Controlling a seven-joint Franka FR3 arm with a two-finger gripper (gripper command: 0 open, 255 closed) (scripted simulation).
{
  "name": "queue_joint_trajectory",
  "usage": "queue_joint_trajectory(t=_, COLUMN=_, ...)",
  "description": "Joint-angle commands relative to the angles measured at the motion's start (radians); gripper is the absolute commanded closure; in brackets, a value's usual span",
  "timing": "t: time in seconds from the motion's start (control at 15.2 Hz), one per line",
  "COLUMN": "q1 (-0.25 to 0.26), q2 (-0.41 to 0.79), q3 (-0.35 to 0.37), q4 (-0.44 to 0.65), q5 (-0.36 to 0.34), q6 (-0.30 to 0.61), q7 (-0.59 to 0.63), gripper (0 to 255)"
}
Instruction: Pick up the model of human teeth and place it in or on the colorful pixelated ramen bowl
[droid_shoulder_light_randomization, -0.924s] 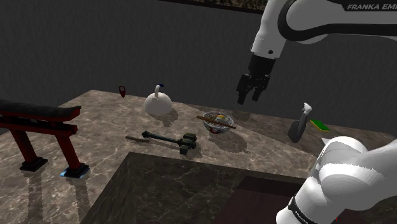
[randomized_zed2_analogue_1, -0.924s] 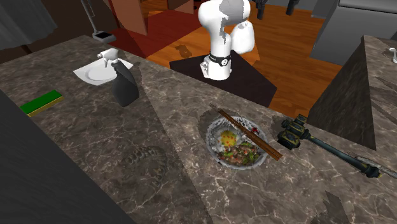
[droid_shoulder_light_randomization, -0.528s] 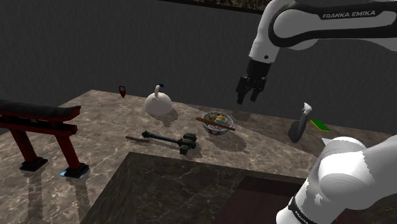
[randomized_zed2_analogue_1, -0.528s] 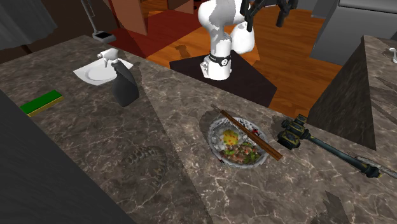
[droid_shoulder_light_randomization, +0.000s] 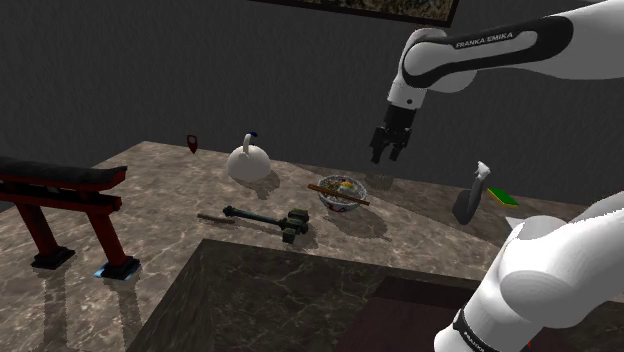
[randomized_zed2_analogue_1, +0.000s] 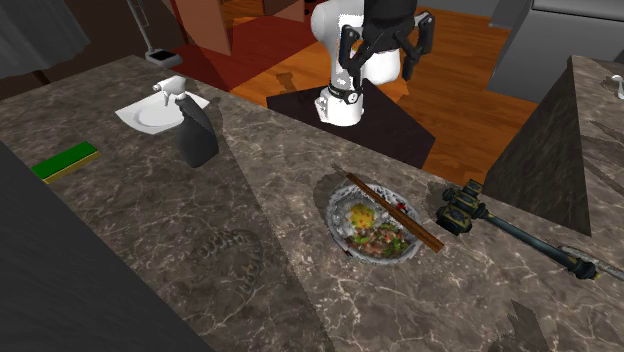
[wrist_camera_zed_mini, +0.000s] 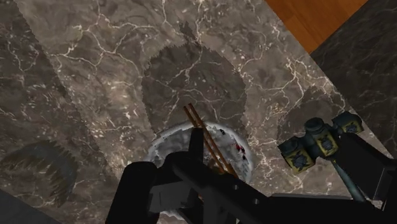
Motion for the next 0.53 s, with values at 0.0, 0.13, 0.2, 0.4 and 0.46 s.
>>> queue_joint_trajectory(t=0.0, q1=-0.005, q2=0.059, q3=-0.040, q4=0.025, q5=0.005, q6=0.026, q7=-0.048, gripper=0)
queue_joint_trajectory(t=0.13, q1=-0.007, q2=0.128, q3=-0.080, q4=0.060, q5=0.018, q6=0.049, q7=-0.098, gripper=0)
queue_joint_trajectory(t=0.2, q1=-0.008, q2=0.163, q3=-0.100, q4=0.079, q5=0.027, q6=0.060, q7=-0.124, gripper=0)
queue_joint_trajectory(t=0.4, q1=-0.013, q2=0.276, q3=-0.154, q4=0.144, q5=0.066, q6=0.085, q7=-0.205, gripper=0)
queue_joint_trajectory(t=0.46, q1=-0.015, q2=0.315, q3=-0.171, q4=0.168, q5=0.083, q6=0.092, q7=-0.234, gripper=0)
